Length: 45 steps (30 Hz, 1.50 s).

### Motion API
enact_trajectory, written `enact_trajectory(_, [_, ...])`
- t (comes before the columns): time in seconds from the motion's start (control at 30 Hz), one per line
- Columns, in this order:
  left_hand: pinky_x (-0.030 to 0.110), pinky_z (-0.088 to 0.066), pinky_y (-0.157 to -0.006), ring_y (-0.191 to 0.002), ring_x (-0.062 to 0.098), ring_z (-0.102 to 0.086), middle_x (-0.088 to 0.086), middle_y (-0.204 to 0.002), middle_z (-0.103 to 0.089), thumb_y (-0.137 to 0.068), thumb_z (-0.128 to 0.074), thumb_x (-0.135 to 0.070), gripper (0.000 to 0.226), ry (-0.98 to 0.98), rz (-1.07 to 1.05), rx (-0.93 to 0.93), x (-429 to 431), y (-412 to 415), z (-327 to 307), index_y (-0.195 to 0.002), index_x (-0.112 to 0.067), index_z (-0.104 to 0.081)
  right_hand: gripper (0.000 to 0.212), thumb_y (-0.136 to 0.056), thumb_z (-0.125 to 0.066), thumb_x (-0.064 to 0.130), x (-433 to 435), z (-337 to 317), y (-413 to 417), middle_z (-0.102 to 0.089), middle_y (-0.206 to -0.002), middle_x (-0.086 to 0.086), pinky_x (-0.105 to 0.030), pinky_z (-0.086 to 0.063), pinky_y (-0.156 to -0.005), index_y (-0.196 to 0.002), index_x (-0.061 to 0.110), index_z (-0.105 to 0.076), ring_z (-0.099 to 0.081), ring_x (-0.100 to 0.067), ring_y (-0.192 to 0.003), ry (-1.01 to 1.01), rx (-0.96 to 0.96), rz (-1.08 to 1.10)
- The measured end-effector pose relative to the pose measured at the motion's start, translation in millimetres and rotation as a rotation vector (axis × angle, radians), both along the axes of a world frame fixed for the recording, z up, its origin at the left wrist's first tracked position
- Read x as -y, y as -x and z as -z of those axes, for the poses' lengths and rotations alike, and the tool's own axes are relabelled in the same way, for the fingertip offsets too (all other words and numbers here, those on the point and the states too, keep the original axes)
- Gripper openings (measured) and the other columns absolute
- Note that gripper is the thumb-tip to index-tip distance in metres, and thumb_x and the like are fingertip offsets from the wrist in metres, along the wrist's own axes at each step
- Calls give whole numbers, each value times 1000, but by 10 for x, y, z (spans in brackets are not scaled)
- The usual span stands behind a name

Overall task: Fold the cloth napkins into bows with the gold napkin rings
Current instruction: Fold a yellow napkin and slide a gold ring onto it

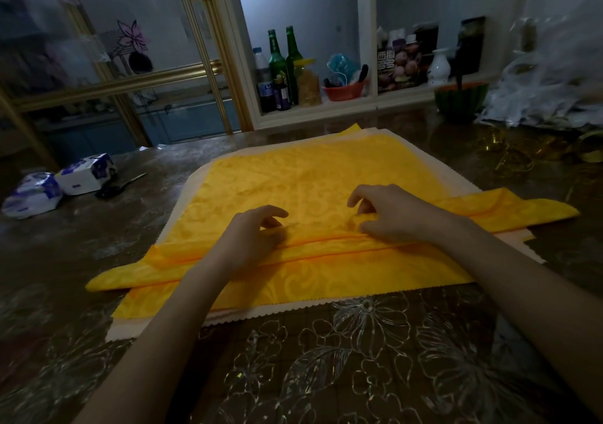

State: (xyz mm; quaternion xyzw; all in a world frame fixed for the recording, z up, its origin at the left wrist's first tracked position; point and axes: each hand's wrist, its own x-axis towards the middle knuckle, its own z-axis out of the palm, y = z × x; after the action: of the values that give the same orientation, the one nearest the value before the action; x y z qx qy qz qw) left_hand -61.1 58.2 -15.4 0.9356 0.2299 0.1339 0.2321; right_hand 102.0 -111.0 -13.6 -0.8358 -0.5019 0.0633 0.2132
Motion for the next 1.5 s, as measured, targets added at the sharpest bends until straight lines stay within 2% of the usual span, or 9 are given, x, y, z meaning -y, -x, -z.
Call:
enact_trajectory(0.23, [21, -41, -81, -98, 14, -54, -7, -98, -52, -85, -67, -12, 18, -181, 29, 115, 69, -13, 30, -103, -15, -64, 19, -85, -57, 6, -29, 25, 82, -50, -101, 1, -23, -36, -76, -100, 18, -56, -48, -16, -99, -93, 293, -32])
enact_trajectory(0.37, [38, -41, -95, -109, 19, -46, -4, -107, -48, -84, -64, -15, 18, -165, 90, -69, 79, -19, 36, -95, -25, -55, 28, -83, -52, -4, -27, -5, 128, -38, -91, 6, -22, -28, -59, -86, 23, -43, -37, -12, -87, 31, 379, -72])
enact_trajectory(0.57, [44, -41, -95, -111, 23, -48, 5, -114, -54, -89, -49, -52, 39, -127, 9, -137, 152, -95, 77, -96, -17, -65, 25, -86, -57, 11, 42, -177, 214, -37, -101, 2, -31, -42, -75, -108, 20, -49, -45, -20, -98, 459, 252, -116])
enact_trajectory(0.7, [40, -40, -90, -107, 24, -48, 6, -110, -56, -91, -49, -49, 40, -321, -94, -92, 279, -201, 133, -89, -11, -63, 23, -93, -53, 33, -2, -106, 149, -61, -91, -4, -38, -47, -71, -93, 13, -63, -56, -21, -83, 148, 103, 17])
enact_trajectory(0.8, [38, -33, -98, -122, 24, -41, 5, -128, -49, -95, -49, -32, 24, -245, 13, -53, 344, -254, 163, -113, -17, -54, 36, -97, -42, 45, -72, 57, 181, -62, -95, -5, -33, -42, -68, -102, 14, -59, -57, -21, -86, 31, 317, 195])
enact_trajectory(0.93, [38, -11, -116, -144, 18, -14, 2, -153, -25, -97, -39, -8, 52, -319, 244, -100, 447, -327, 232, -146, -20, -25, 32, -101, -35, 30, -189, 202, 232, -50, -126, -6, -33, -37, -88, -126, 17, -50, -46, -22, -115, 37, 598, 95])
enact_trajectory(1.1, [31, -5, -116, -144, 12, -14, 0, -156, -21, -95, -36, -7, 53, -115, 224, -138, 405, -383, 301, -146, -19, -28, 54, -102, -20, 42, -141, 325, 130, -16, -158, -5, -35, -11, -115, -149, 15, -21, -13, -19, -145, 195, 163, 92])
enact_trajectory(1.27, [33, -4, -117, -145, 13, -10, -1, -157, -16, -100, -23, -44, 51, -164, 173, -200, 431, -434, 317, -146, -22, -27, 68, -95, -14, 59, 59, 345, -23, -1, -160, -4, -43, -1, -117, -151, 21, -8, -2, -20, -146, 299, 164, 225])
enact_trajectory(1.5, [35, -2, -117, -145, 14, -7, -1, -158, -12, -101, -15, -44, 52, -128, 196, -207, 419, -414, 334, -148, -23, -21, 64, -97, -12, 52, 895, 338, -445, -4, -159, -8, -39, -6, -117, -151, 19, -7, -5, -22, -146, 359, 129, 420])
